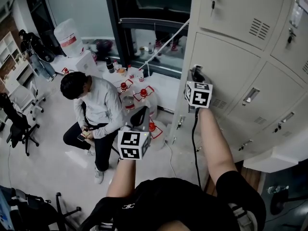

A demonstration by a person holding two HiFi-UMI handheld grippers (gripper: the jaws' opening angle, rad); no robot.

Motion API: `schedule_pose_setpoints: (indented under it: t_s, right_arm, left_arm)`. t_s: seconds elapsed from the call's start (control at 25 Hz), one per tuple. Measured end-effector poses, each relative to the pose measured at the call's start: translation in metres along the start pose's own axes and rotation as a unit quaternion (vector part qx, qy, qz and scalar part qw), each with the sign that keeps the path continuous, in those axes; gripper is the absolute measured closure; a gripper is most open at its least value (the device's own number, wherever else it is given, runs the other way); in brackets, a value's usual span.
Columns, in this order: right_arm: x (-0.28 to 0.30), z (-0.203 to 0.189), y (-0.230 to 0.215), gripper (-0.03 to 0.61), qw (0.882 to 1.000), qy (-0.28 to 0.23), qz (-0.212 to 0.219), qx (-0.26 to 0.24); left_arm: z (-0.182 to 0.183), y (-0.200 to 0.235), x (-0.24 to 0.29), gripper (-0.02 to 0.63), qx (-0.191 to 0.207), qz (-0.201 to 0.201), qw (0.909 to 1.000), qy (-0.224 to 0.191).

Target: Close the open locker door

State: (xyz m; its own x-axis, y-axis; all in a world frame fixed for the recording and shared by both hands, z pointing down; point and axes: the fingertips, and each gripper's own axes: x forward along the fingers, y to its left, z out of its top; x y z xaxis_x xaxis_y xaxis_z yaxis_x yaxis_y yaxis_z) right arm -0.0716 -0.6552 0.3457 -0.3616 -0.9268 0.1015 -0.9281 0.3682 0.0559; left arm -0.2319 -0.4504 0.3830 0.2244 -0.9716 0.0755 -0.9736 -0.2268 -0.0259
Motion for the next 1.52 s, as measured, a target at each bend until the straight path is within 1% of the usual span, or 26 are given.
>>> schedule_pose_setpoints:
  t_s: [0.2, 0.32, 0.4, 0.56, 0.76, 0.92, 1.12, 1.28, 1.4, 1.52]
  right_arm:
    - [-0.001, 0.001, -0.001, 0.503, 1.0, 0.001, 0.003, -0.001]
    - [-0.007, 0.003, 0.003, 0.502, 0.999, -0.021, -0.003, -0.026]
    - [-0.017, 0.003, 0.006, 0.5, 0.999, -0.029, 0.004, -0.024]
    - [-0.055, 0.008, 0.003, 0.502, 0.998, -0.057, 0.003, -0.019]
    - [-0.122, 0.014, -0.006, 0.503, 0.995, -0.101, 0.009, -0.019]
    - [-0.18, 0.004, -0.036, 0.506, 0.993, -0.114, -0.017, -0.004]
    - [-0.243, -0.024, -0.086, 0.566, 0.992, -0.103, -0.068, 0.02]
    - [-0.282, -0.047, -0.125, 0.568, 0.989, -0.094, -0.11, 0.037]
    - [-0.306, -0.057, -0.148, 0.568, 0.987, -0.088, -0.129, 0.048]
    - [-0.326, -0.064, -0.163, 0.569, 0.985, -0.085, -0.14, 0.049]
  left_arm:
    - [-0.001, -0.003, 0.001, 0.614, 0.0, -0.006, 1.0, 0.003]
    - [-0.003, -0.008, 0.002, 0.612, -0.001, -0.009, 1.0, 0.004]
    - [-0.005, -0.014, 0.003, 0.614, -0.001, -0.013, 0.9999, 0.006]
    - [-0.004, -0.032, 0.007, 0.614, -0.001, -0.029, 0.9996, 0.004]
    - [-0.003, -0.064, 0.013, 0.614, 0.0, -0.053, 0.9986, 0.0]
    - [-0.001, -0.103, 0.02, 0.614, 0.002, -0.082, 0.9966, -0.004]
    - [0.001, -0.155, 0.027, 0.614, 0.003, -0.119, 0.9928, -0.01]
    - [0.0, -0.202, 0.03, 0.614, 0.009, -0.152, 0.9883, -0.012]
    - [-0.001, -0.231, 0.029, 0.612, 0.013, -0.169, 0.9854, -0.014]
    - [0.0, -0.252, 0.025, 0.614, 0.017, -0.18, 0.9835, -0.014]
